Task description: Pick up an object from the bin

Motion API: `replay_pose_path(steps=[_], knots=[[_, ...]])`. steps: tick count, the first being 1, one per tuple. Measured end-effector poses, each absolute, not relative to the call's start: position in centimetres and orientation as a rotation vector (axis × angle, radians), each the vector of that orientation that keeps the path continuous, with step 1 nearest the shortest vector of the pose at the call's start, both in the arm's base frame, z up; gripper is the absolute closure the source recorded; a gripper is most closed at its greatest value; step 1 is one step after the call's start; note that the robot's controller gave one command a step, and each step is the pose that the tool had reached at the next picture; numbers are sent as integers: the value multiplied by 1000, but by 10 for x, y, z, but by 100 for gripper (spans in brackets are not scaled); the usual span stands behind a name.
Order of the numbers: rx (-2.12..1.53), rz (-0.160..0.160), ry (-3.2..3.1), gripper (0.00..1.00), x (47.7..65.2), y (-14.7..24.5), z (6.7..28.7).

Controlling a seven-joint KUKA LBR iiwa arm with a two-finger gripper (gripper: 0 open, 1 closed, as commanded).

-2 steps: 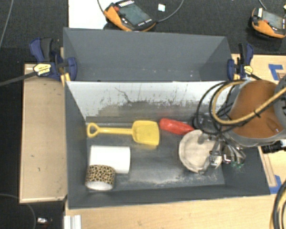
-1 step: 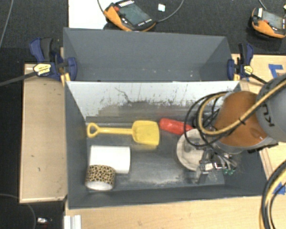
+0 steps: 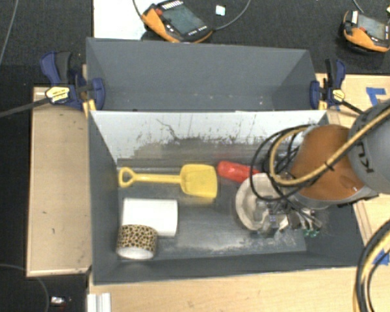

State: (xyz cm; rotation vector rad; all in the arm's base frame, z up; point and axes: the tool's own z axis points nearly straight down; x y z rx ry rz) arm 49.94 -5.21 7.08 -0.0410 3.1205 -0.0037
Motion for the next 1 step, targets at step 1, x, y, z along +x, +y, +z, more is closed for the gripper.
replay_pose_path(steps=[1], knots=[[-44, -4, 3120, 100, 499, -52, 71]])
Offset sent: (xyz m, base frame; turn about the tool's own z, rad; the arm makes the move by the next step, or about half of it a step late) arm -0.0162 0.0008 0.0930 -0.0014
